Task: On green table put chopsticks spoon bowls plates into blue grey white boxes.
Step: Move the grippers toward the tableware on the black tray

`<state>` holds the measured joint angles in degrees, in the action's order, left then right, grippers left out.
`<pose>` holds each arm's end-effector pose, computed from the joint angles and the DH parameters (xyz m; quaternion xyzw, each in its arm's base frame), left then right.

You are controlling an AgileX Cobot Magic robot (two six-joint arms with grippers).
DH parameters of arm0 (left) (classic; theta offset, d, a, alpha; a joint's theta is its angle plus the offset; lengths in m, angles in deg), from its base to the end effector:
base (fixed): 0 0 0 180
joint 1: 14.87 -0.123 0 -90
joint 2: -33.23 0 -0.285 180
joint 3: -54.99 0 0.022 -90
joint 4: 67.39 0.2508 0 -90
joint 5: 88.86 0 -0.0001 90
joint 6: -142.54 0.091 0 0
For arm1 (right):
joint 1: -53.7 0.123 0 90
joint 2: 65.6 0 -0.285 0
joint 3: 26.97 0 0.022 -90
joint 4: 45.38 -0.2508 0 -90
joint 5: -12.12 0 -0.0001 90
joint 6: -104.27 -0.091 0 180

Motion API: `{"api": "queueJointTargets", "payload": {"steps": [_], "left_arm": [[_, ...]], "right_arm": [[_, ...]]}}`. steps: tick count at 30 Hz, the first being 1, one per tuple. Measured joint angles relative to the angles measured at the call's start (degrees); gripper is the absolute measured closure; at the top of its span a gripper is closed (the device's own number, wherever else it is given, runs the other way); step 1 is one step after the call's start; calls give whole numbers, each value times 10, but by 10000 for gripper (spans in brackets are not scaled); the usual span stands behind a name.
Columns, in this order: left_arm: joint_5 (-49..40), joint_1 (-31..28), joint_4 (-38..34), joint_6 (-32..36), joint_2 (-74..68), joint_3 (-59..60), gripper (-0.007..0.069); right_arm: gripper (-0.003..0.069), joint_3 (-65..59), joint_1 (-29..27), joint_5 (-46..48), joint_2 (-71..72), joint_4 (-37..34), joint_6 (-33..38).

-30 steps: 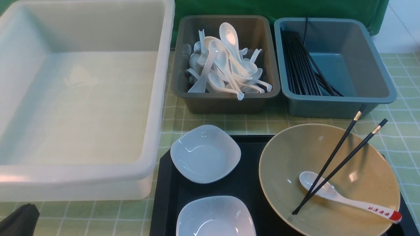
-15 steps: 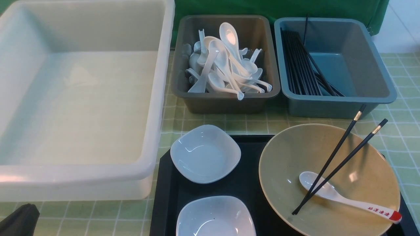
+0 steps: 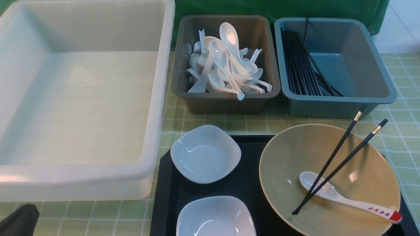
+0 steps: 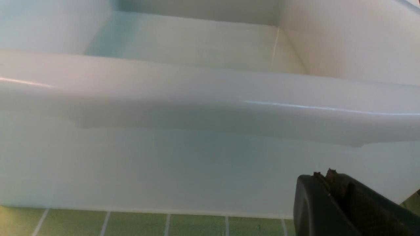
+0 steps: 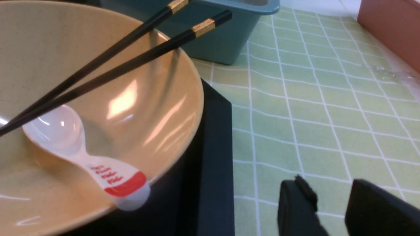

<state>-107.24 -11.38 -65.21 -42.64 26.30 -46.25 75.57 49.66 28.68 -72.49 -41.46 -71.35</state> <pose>0.0537 -0.0022 0.1760 -0.0011 0.7883 -0.0307 0.6145 0.0535 -0.0056 0.1865 -0.0214 0.7706 -0.0750 0.6325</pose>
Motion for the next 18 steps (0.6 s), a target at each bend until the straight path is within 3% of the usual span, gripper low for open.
{"api": "queueJointTargets", "payload": {"steps": [7,12,18], "left_arm": [[41,0,21,0,0,0,626],[164,0,69,2,0,0,626],[202,0,73,2,0,0,626]], "right_arm": [[423,-9,0,-54,0,0,0],[423,-13,0,-169,0,0,-1],[423,-13,0,-268,0,-1,-26]]}}
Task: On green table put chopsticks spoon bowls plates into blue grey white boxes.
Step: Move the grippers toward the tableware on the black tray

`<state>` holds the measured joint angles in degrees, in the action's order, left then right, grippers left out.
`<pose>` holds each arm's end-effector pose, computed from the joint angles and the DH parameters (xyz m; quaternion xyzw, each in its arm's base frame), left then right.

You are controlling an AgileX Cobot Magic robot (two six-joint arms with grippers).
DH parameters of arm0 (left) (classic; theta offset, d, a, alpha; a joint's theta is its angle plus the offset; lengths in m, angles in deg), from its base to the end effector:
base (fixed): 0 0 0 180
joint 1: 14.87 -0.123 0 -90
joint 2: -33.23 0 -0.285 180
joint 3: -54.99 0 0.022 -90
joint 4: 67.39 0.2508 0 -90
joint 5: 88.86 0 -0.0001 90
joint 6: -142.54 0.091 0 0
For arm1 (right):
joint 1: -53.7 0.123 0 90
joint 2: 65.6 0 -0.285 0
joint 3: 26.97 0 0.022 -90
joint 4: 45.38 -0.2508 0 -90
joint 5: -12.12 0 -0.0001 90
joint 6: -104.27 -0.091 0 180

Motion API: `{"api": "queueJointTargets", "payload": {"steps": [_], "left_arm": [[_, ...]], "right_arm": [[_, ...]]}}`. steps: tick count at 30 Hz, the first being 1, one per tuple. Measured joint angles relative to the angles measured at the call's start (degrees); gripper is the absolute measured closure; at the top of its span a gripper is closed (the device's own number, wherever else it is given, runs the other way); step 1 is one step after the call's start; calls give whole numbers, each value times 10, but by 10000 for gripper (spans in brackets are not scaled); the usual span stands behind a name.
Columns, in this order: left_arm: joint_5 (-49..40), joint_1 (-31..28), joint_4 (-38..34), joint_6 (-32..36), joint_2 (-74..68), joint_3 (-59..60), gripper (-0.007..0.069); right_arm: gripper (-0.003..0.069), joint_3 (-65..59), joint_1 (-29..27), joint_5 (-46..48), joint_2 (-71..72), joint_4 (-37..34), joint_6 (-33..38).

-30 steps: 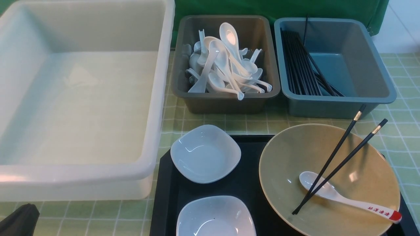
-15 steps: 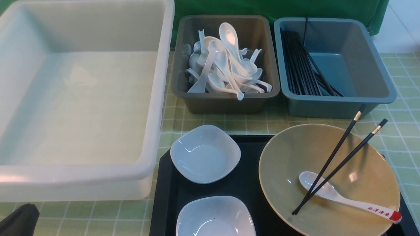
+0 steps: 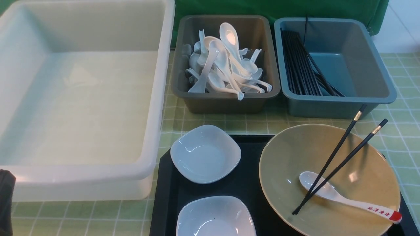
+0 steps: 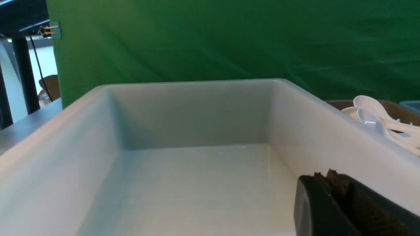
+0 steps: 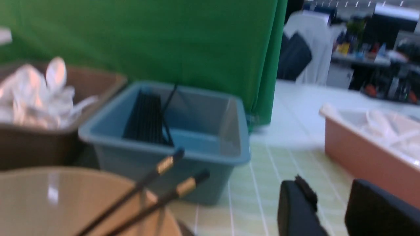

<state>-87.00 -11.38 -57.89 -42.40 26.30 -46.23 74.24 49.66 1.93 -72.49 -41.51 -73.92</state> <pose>0.0559 -0.0039 0.2077 0.0489 0.6665 0.0051 0.7439 0.0536 -0.0027 0.2207 -0.0132 0.6122 -0.0629 0.7881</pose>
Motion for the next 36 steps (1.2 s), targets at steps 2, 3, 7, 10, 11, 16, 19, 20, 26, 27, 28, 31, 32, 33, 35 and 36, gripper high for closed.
{"api": "queueJointTargets", "payload": {"steps": [2,3,7,10,11,16,19,20,26,27,28,31,32,33,35,36], "left_arm": [[15,0,-3,-3,0,0,626],[37,0,-9,-12,0,0,626],[122,0,-54,-87,0,0,626],[176,0,-80,-130,0,0,626],[179,0,-81,-131,0,0,626],[205,0,-119,-159,0,-14,626],[181,0,-133,-159,-15,-93,626],[169,0,-132,-157,-38,-135,626],[92,0,-125,-157,-156,-284,626],[44,0,-117,-157,-197,-327,626],[4,0,-112,-157,-222,-347,626],[-81,0,-105,-157,-279,-375,626],[-123,0,-100,-155,-312,-378,626],[-152,0,-90,-151,-338,-379,626],[-187,0,-70,-140,-369,-379,626],[-203,0,-64,-138,-384,-379,626]], "right_arm": [[423,0,0,-34,0,0,-3],[423,0,0,-60,0,0,-7],[423,0,0,-156,0,0,-50],[423,0,0,-190,0,0,-123],[423,0,0,-190,0,0,-129],[423,24,0,-166,0,-1,-211],[423,123,0,-95,-22,-1,-230],[423,174,0,-61,-48,-1,-239],[423,353,0,78,-160,-2,-232],[423,401,0,146,-200,-2,-209],[423,425,0,190,-224,-2,-193],[423,456,0,274,-276,-2,-154],[423,463,0,313,-297,-2,-134],[423,463,0,334,-315,-2,-112],[423,463,0,369,-338,-2,-83],[423,463,0,380,-346,-2,-76]]}}
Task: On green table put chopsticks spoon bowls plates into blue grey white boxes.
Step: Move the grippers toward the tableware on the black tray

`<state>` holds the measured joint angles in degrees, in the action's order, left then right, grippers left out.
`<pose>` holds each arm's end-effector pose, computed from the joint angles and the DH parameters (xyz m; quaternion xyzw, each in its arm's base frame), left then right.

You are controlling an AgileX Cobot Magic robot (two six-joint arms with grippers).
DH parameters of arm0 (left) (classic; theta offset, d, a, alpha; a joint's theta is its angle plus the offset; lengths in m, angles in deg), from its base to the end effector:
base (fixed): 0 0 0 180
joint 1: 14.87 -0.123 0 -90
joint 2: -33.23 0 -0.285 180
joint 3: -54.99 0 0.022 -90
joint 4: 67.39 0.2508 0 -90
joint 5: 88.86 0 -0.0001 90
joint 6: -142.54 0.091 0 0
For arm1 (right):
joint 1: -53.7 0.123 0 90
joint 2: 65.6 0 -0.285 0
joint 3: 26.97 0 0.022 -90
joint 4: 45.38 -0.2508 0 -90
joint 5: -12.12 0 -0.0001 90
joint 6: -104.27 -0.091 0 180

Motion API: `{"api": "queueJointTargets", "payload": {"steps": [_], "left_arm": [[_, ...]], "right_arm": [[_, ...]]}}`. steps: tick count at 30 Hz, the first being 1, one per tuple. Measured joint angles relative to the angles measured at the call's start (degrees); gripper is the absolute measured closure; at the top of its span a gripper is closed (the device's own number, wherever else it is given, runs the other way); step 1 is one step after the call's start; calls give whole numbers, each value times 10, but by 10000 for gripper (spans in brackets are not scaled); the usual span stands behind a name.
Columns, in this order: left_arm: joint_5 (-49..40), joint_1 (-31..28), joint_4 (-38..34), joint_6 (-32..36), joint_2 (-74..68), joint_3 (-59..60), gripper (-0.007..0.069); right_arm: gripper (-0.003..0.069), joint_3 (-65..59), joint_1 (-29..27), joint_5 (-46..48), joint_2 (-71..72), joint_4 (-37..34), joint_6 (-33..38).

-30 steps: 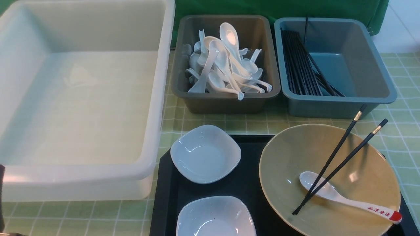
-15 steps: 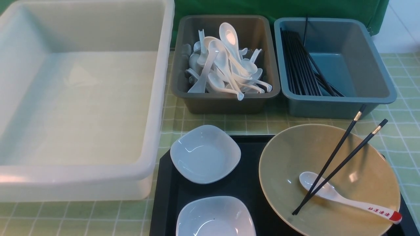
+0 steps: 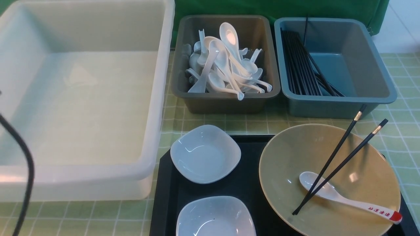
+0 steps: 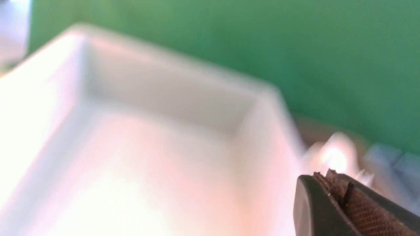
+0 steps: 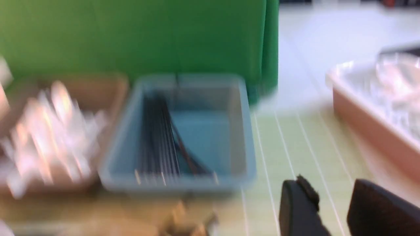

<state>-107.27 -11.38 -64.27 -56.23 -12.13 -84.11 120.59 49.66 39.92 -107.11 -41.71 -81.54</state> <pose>0.1364 -0.0067 0.3410 -0.0901 0.7863 -0.0957 0.6037 0.1101 -0.0105 0.3838 0.0541 0.7736 -0.0197 0.6311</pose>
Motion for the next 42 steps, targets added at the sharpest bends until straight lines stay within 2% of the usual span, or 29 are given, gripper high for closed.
{"api": "queueJointTargets", "payload": {"steps": [2,7,9,10,11,12,14,19,21,25,29,35,39,42], "left_arm": [[-21,0,-2,1,-19,0,626],[-92,1,-63,16,-62,0,626],[-122,14,-115,75,-70,0,626],[-123,16,-119,81,-70,0,626],[-130,28,-148,126,-70,0,626],[-131,32,-157,140,-70,0,626],[-134,57,-237,248,-74,0,626],[-150,92,-345,387,-102,-17,626],[-183,114,-397,468,-136,-50,626],[-236,156,-410,554,-178,-118,626],[-262,190,-410,571,-207,-168,626],[-298,195,-386,561,-217,-175,626],[-312,195,-378,557,-217,-175,624],[-324,195,-378,556,-217,-175,624]], "right_arm": [[423,0,0,20,-13,-8,-1],[423,-2,8,71,-46,-68,21],[423,-4,33,83,-58,-102,72],[423,-4,38,84,-60,-108,79],[423,-4,55,88,-66,-122,101],[423,-4,58,88,-68,-126,107],[423,-4,92,88,-87,-139,136],[423,-4,129,90,-131,-141,150],[423,-4,147,90,-165,-141,167],[423,18,169,113,-222,-141,209],[421,64,183,133,-277,-142,219],[384,120,184,161,-328,-149,231],[337,151,184,203,-348,-152,252],[254,182,184,270,-388,-134,260]]}}
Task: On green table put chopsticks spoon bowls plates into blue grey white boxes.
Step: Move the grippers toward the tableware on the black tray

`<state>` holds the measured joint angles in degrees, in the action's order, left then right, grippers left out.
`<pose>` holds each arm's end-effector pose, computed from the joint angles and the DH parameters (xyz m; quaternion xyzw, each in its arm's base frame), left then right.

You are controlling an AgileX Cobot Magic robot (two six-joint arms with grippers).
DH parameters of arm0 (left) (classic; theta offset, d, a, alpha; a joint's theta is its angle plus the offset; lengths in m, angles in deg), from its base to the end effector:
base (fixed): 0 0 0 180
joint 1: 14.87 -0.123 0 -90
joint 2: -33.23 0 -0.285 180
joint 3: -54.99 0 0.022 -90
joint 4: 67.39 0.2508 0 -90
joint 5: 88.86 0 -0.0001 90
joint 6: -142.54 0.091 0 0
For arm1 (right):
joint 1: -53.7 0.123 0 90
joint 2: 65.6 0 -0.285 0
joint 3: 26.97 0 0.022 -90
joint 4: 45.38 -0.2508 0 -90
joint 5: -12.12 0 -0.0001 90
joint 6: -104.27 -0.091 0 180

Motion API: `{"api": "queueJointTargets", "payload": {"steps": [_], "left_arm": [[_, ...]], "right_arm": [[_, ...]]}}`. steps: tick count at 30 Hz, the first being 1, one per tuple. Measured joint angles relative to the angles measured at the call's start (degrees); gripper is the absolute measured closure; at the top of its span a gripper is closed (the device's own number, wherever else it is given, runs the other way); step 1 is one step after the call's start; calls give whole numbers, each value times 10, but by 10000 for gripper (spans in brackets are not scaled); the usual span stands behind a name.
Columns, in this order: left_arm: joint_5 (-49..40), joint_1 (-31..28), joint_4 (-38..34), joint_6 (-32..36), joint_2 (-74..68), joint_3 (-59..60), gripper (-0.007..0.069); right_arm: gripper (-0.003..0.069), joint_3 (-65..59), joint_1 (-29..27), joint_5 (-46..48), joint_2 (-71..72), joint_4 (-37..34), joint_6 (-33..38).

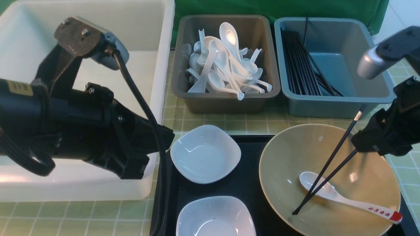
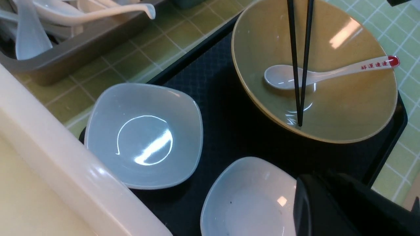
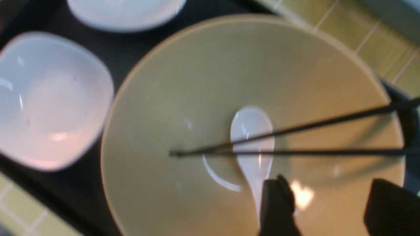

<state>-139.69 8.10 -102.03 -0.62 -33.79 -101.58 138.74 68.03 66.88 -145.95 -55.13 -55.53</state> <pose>0.1654 -0.1137 0.3469 0.3616 0.8311 -0.2398 0.3480 0.2394 0.0742 0.3283 -0.2576 0.9264 0.0663 0.2667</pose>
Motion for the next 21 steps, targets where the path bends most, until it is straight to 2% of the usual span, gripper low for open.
{"api": "queueJointTargets", "payload": {"steps": [3,4,7,8,9,11,12,13,14,18,21], "left_arm": [[-9,0,0,0,0,0,624],[-13,0,0,0,1,0,624],[-16,0,0,0,7,0,624],[-17,0,0,0,13,0,624],[-18,0,0,0,20,0,624],[-19,0,0,0,29,0,624],[-19,0,0,1,39,0,624],[-19,0,0,2,42,0,624],[-20,0,0,5,55,0,624],[-23,0,0,9,69,0,624],[-25,0,0,9,73,0,624]], "right_arm": [[193,10,0,29,-31,21,-10],[148,11,0,27,-54,29,-89],[105,11,0,20,-87,33,-194],[91,10,0,11,-101,33,-253],[85,8,0,0,-107,33,-298],[81,3,0,-17,-110,34,-342],[78,-9,0,-48,-111,34,-410],[78,-13,0,-55,-111,34,-428],[76,-29,0,-83,-111,34,-497],[76,-66,0,-135,-112,34,-626],[76,-89,0,-177,-112,34,-667]]}}
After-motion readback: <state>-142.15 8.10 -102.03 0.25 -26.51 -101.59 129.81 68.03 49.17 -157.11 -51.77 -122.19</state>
